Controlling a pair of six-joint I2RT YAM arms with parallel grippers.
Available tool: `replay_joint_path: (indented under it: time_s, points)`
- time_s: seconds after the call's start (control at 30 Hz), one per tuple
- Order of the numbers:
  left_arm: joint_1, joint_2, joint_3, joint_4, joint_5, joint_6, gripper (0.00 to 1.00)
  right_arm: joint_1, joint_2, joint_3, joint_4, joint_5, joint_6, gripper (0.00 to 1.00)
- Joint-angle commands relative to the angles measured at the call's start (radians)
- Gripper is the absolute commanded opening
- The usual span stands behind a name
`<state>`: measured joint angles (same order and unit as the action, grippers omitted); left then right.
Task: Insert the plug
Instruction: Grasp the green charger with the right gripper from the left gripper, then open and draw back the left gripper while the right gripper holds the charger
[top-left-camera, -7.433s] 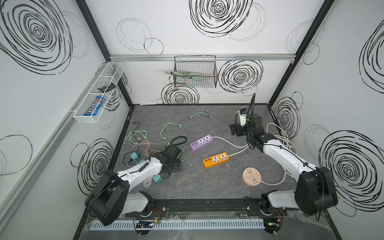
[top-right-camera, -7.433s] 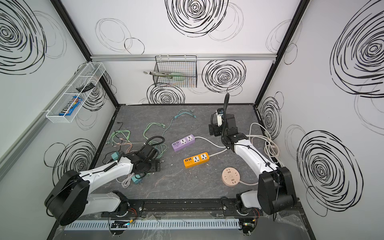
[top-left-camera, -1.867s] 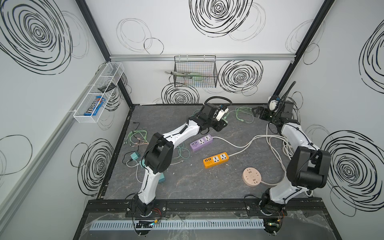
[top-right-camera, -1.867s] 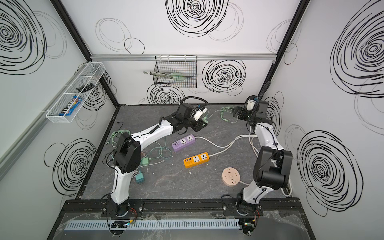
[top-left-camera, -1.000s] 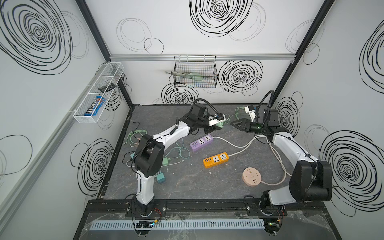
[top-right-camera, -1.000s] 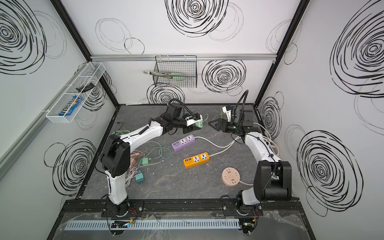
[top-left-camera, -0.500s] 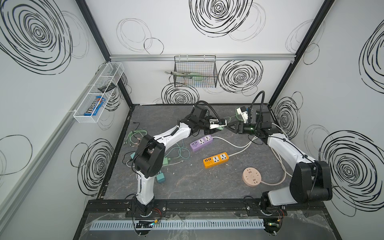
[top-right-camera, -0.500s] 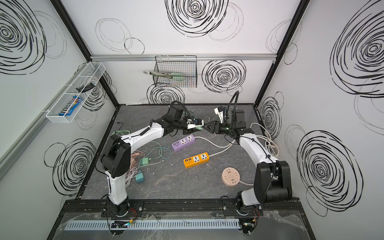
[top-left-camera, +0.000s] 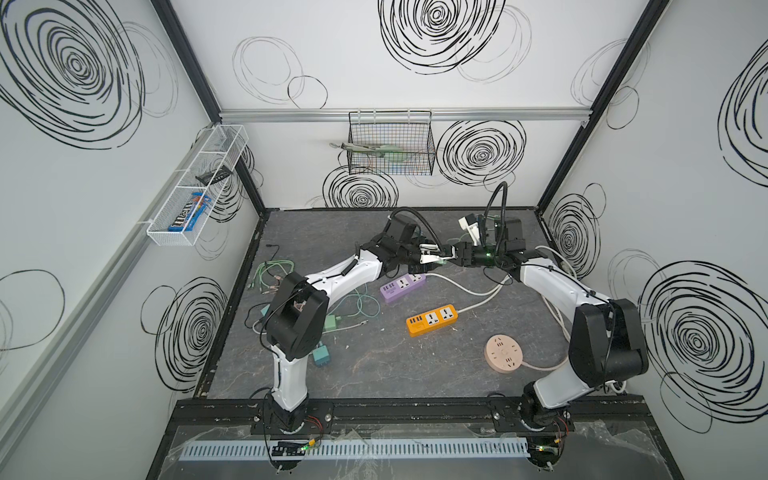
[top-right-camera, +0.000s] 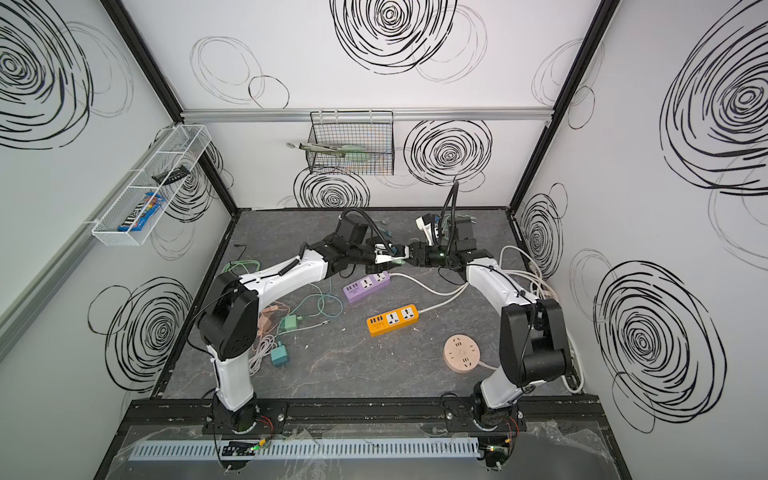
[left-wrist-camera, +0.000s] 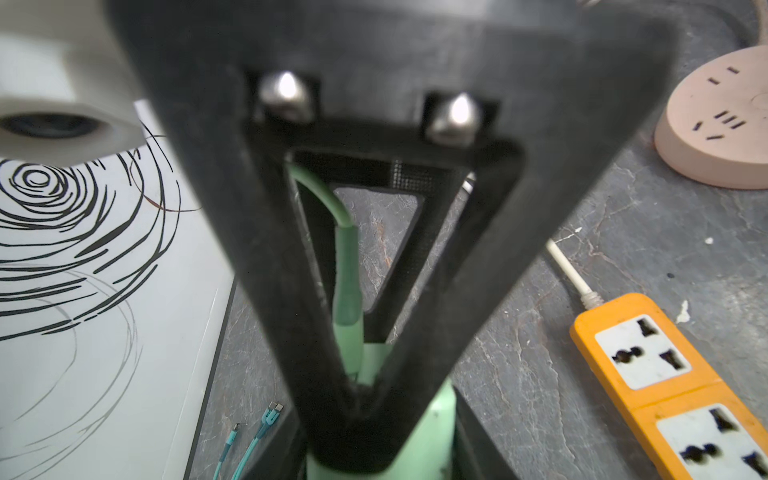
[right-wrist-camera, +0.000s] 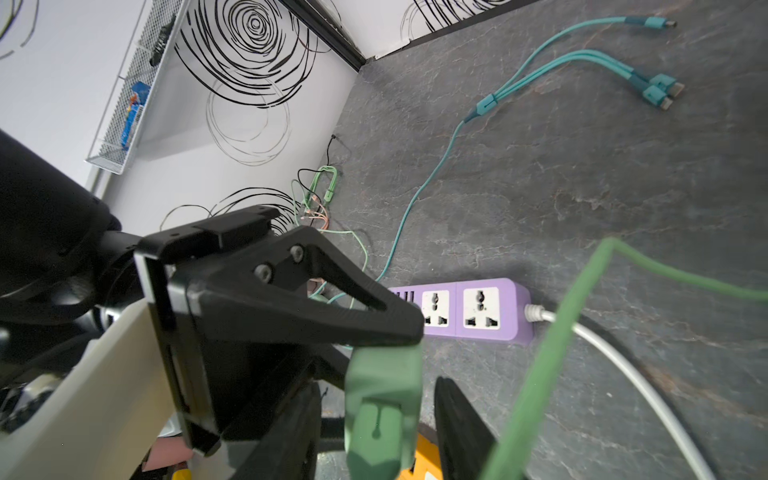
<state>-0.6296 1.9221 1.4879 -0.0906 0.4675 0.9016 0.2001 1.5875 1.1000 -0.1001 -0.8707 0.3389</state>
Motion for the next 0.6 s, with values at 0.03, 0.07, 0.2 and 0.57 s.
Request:
replay_joint_path:
  time_s: [0.03,0.07,0.2,0.57]
  points:
    - [-0.007,-0.047,-0.017,0.077,-0.013,0.009,0.0,0.023,0.033,0.055,-0.025,0.021,-0.023,0.44]
    - [-0.007,-0.048,-0.018,0.084,-0.013,0.004,0.0,0.026,0.04,0.065,-0.039,0.018,-0.03,0.44]
    - [-0.005,-0.047,-0.018,0.096,-0.026,-0.006,0.0,0.029,0.042,0.072,-0.072,0.025,-0.049,0.43]
    - [0.003,-0.062,-0.042,0.137,-0.061,-0.084,0.44,0.014,0.011,0.059,-0.085,0.061,-0.069,0.07]
